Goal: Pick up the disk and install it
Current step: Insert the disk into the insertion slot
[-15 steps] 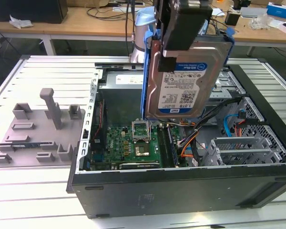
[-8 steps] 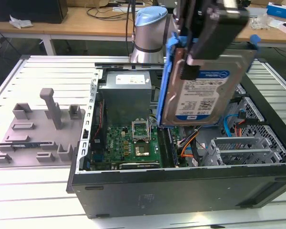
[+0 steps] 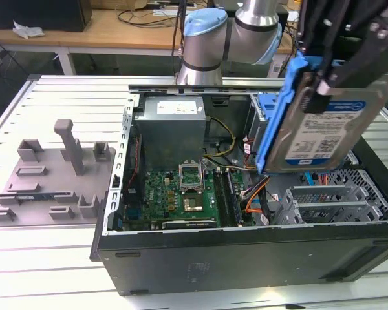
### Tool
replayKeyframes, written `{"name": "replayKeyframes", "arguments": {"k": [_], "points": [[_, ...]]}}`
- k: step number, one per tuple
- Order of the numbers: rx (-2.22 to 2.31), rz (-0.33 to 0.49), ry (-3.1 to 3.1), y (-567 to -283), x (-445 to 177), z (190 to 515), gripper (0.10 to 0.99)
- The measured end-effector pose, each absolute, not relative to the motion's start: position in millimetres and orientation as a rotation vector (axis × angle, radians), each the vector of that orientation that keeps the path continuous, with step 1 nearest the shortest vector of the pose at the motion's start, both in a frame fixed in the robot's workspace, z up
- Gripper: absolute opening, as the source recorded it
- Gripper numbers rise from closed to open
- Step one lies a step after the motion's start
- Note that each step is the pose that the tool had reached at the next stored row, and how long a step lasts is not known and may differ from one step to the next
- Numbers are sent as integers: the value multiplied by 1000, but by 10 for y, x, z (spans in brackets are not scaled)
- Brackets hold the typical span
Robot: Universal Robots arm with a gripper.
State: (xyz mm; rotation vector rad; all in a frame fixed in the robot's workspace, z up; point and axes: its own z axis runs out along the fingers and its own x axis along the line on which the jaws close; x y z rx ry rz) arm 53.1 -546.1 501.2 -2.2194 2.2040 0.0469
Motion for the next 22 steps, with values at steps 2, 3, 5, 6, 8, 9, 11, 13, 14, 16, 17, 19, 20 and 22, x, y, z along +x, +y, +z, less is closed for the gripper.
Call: {"name": "replayKeyframes", "arguments": {"k": [2,3,5,6,8,9,11,13,14,16,17,19,20,22], "points": [[-2219,47,2204,-5462,712,4996,369],[-2220,46,2204,-5461,769,4986,369],[-2223,39,2207,-5455,865,4955,369],[-2224,38,2208,-5452,919,4929,369],[-2225,36,2209,-5441,966,4897,369],[-2225,36,2209,-5441,970,4896,369],[-2225,36,2209,-5441,970,4896,369],[-2224,38,2208,-5442,971,4896,369],[-2223,41,2206,-5442,972,4895,369],[-2220,48,2203,-5442,973,4891,369],[-2218,50,2201,-5442,974,4888,369],[-2218,51,2201,-5441,974,4888,369],[-2218,51,2201,-5441,974,4888,369],[-2218,51,2201,-5442,974,4888,369]]}}
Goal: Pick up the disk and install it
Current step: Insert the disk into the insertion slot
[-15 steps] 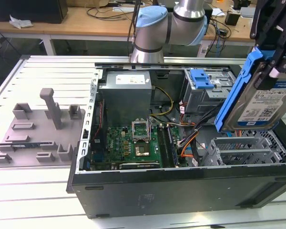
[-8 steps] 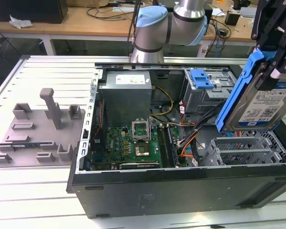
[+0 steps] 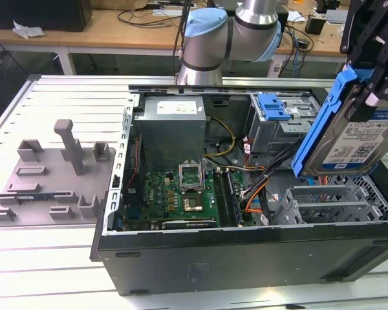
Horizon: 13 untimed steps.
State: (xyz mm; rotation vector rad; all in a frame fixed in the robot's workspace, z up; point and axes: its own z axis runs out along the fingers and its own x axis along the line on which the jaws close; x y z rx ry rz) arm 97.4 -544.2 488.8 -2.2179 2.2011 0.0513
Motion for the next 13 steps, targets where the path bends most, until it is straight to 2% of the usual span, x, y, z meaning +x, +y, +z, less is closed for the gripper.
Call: {"name": "replayKeyframes", "arguments": {"k": [13], "points": [[-2218,51,2201,-5442,1043,4801,369]]}}
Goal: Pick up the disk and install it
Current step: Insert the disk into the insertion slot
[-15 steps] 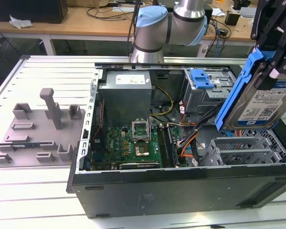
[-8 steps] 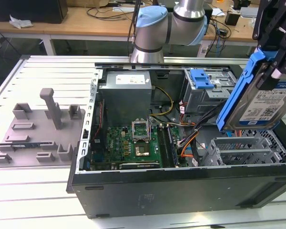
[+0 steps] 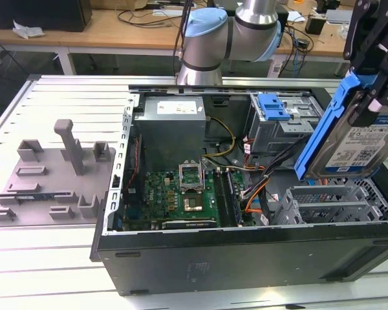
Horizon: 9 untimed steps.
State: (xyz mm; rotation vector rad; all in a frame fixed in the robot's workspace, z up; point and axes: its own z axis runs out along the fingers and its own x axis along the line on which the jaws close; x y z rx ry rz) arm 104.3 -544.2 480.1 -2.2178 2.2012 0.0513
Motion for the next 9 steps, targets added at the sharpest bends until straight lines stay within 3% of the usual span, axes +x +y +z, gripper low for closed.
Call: {"name": "replayKeyframes", "arguments": {"k": [9], "points": [[-2218,51,2201,-5445,1074,4723,369]]}}
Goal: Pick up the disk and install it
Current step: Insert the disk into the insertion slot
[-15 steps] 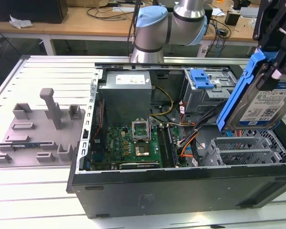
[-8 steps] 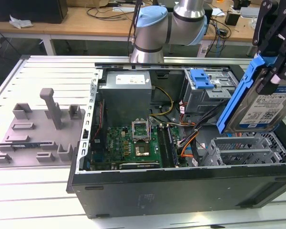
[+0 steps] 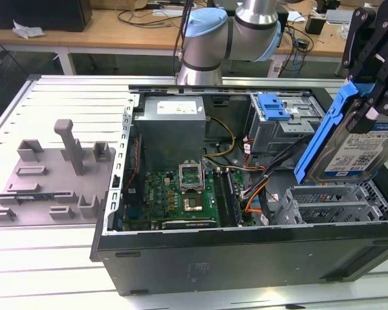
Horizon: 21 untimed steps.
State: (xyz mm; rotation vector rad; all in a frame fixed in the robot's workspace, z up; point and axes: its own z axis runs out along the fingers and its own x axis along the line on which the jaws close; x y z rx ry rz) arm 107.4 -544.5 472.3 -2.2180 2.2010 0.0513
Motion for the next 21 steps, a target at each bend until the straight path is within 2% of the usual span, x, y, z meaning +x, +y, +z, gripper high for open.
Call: {"name": "replayKeyframes", "arguments": {"k": [21], "points": [[-2217,51,2202,-5483,1112,4546,369]]}}
